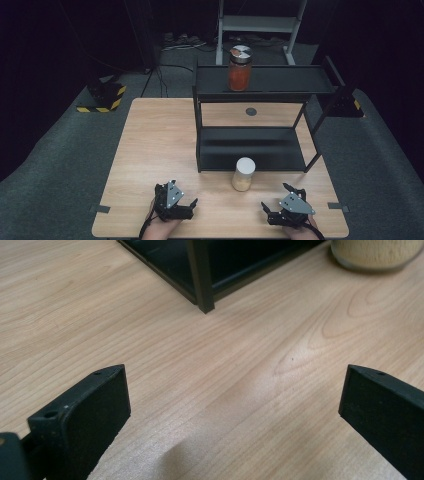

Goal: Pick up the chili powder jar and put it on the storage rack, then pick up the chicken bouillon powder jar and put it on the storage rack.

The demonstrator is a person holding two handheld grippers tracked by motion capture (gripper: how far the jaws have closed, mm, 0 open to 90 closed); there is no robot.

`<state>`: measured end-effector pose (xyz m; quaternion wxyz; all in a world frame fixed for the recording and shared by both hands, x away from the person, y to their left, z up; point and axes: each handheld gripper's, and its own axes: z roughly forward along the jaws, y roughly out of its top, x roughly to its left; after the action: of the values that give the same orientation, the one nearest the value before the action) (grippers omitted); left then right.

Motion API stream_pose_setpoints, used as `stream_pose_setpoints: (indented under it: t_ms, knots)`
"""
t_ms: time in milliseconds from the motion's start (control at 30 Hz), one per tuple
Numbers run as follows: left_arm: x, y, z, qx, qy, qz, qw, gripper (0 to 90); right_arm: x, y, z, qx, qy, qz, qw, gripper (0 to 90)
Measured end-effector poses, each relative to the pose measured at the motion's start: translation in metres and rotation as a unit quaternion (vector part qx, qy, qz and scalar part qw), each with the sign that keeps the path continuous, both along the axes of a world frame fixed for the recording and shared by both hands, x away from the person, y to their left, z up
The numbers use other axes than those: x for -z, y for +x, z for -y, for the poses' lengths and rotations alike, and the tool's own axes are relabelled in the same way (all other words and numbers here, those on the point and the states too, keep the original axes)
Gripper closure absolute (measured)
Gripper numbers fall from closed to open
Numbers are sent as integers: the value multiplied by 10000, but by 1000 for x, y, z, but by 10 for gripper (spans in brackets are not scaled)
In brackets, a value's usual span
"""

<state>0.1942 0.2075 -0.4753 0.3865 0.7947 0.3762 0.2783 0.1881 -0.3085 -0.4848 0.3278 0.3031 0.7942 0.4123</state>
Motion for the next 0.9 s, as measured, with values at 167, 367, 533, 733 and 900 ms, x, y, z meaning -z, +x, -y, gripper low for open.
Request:
stream_pose_setpoints:
  t_ms: [167,367,533,733,900]
  knots:
    - [1,-5,9,87,317,151,9993,11,1,-1,0,5,7,31,10000,4]
    - [2,-10,15,282,597,320,9973,10,1,-2,-2,-96,-109,67,9999,4]
    - [2,-9,11,233,476,281,9982,11,1,-3,-1,-29,-18,63,10000,4]
    - [4,-9,2,359,269,315,9985,11,2,-4,5,10,171,40,9998,4]
    - [3,-8,4,314,300,278,9987,11,-1,-7,7,-15,161,125,9998,4]
